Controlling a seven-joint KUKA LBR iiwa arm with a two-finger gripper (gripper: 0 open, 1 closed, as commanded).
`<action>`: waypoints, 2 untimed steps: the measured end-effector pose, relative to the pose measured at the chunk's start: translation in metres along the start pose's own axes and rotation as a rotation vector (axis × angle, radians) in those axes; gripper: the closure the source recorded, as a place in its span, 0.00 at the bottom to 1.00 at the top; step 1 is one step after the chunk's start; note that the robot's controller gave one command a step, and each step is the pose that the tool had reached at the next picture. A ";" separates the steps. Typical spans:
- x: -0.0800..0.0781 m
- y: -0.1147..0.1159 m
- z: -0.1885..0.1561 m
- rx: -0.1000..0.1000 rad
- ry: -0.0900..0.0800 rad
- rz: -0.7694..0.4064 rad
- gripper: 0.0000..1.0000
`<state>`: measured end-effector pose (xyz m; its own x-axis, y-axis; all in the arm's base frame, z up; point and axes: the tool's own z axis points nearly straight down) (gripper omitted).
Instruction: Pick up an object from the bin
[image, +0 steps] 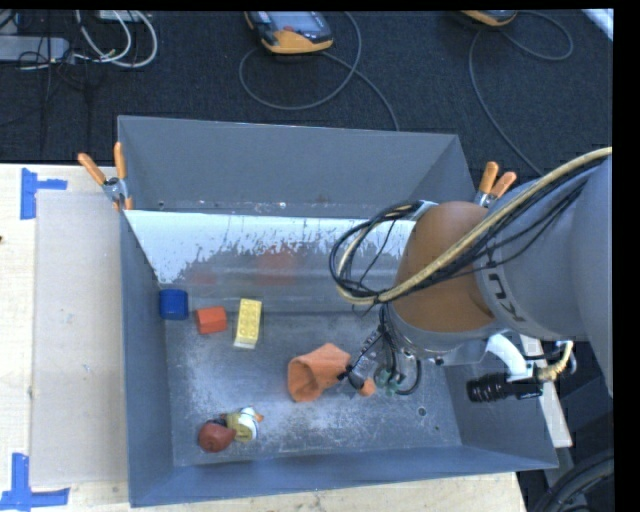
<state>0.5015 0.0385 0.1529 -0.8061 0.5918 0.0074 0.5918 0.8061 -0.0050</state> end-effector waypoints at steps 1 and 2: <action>0.000 0.000 -0.005 0.001 0.001 0.000 1.00; 0.000 0.000 -0.009 0.000 0.000 -0.001 1.00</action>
Offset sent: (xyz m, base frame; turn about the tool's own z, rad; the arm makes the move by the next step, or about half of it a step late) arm 0.0001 0.0000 0.0154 0.0000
